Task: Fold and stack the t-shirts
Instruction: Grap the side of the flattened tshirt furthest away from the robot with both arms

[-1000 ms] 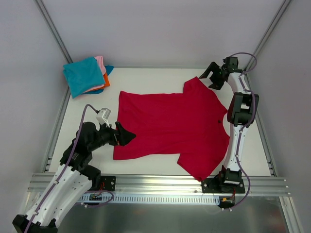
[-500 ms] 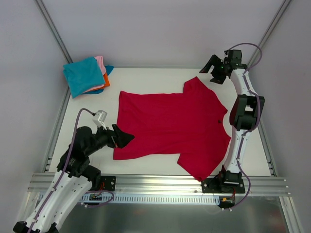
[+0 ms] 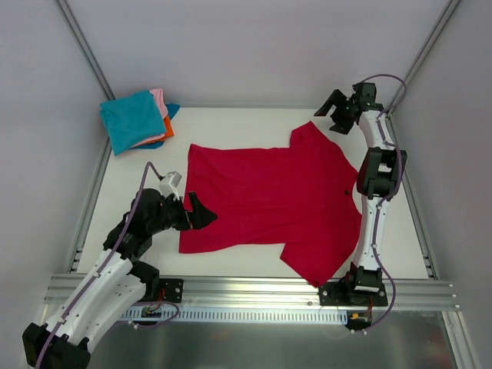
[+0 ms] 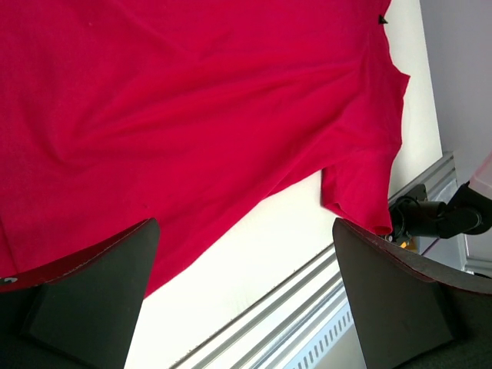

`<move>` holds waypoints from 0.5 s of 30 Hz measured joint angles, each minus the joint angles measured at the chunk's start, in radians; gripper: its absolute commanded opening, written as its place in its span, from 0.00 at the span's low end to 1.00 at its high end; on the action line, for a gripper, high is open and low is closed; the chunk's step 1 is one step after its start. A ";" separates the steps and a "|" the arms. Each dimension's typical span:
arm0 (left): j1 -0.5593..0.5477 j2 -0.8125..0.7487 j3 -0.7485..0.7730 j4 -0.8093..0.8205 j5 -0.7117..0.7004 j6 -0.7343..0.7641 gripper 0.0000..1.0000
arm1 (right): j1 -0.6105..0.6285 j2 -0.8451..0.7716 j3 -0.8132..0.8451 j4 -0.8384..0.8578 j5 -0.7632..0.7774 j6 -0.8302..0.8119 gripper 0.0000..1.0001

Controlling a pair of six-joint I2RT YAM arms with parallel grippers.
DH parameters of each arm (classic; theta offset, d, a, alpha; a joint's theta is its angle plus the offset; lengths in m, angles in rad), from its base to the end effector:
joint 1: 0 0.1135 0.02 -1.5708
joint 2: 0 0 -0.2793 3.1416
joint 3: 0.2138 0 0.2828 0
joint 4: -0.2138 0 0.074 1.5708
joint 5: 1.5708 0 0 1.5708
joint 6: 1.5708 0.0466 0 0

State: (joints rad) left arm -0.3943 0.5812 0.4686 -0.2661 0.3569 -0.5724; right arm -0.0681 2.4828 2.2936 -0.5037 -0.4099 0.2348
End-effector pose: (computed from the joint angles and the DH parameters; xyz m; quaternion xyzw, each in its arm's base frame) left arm 0.1574 -0.0831 0.2519 0.0268 0.8201 -0.3868 0.4209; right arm 0.6132 -0.0232 0.2169 0.0482 0.8892 0.2182 0.3993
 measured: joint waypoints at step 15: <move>0.000 0.098 0.033 0.028 0.000 0.014 0.99 | -0.035 0.113 -0.018 0.166 -0.075 0.169 0.99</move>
State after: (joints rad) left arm -0.3943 0.6796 0.5018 -0.2382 0.3569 -0.5583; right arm -0.1028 2.5958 2.2757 -0.3378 -0.4847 0.4034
